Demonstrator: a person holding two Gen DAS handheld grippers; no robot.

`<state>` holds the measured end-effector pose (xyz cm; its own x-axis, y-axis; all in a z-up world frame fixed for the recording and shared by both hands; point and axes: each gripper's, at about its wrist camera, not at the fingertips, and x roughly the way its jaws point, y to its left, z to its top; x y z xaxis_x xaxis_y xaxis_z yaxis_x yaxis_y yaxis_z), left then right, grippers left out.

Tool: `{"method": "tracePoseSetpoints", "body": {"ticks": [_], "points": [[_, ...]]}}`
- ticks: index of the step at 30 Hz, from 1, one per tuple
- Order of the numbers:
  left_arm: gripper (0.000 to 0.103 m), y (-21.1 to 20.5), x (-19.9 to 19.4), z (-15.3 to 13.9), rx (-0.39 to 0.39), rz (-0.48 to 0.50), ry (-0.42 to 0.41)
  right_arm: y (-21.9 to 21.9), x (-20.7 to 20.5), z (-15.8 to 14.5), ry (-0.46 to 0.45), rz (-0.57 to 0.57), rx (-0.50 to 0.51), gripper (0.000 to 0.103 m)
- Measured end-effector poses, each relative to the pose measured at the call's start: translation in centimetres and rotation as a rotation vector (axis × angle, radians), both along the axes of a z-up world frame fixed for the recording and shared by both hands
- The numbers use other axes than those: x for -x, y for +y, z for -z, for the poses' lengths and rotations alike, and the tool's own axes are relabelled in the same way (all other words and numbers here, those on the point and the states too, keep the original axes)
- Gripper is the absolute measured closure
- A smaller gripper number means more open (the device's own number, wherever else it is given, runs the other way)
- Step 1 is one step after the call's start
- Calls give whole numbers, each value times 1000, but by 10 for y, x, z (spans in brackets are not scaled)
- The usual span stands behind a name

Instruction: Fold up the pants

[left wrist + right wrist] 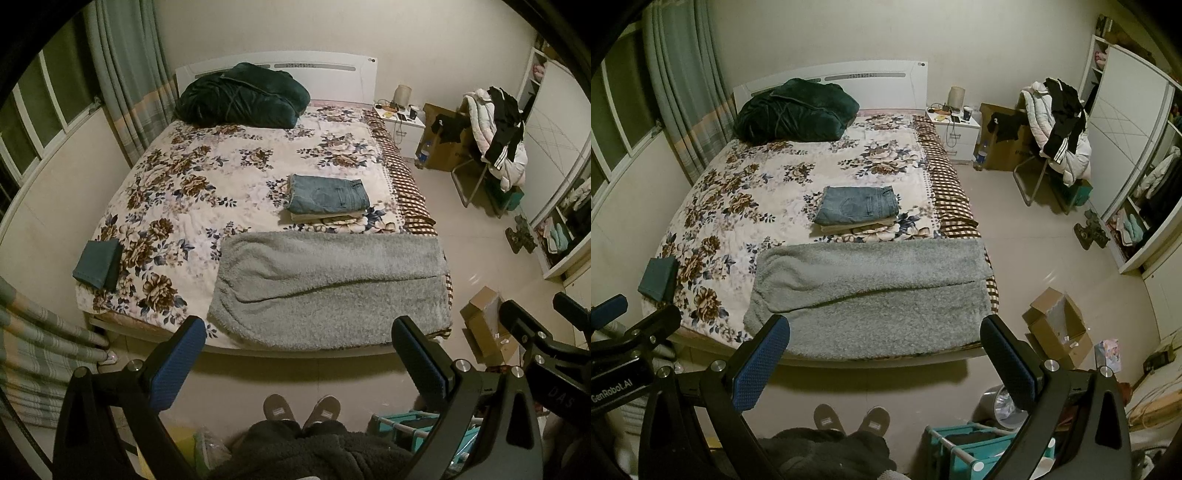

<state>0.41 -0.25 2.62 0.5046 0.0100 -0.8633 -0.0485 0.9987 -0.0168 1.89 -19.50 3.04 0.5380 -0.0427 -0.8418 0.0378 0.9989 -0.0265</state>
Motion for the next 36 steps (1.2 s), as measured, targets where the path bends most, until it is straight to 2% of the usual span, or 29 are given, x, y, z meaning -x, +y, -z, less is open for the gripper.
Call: {"method": "tracePoseSetpoints", "body": {"ticks": [12, 19, 23, 28, 36], "points": [[0, 2, -1, -3, 4, 1, 4, -2, -1, 3, 6, 0, -2, 0], [0, -2, -8, -1, 2, -18, 10, -22, -1, 7, 26, 1, -7, 0], [0, -5, -28, 12, -4, -68, -2, -43, -18, 35, 50, 9, -9, 0], [0, -14, -72, 48, -45, -137, 2, -75, -60, 83, 97, 26, -14, 0], [0, -17, -156, 126, -106, -202, 103, -116, -163, 171, 158, 93, -2, 0]]}}
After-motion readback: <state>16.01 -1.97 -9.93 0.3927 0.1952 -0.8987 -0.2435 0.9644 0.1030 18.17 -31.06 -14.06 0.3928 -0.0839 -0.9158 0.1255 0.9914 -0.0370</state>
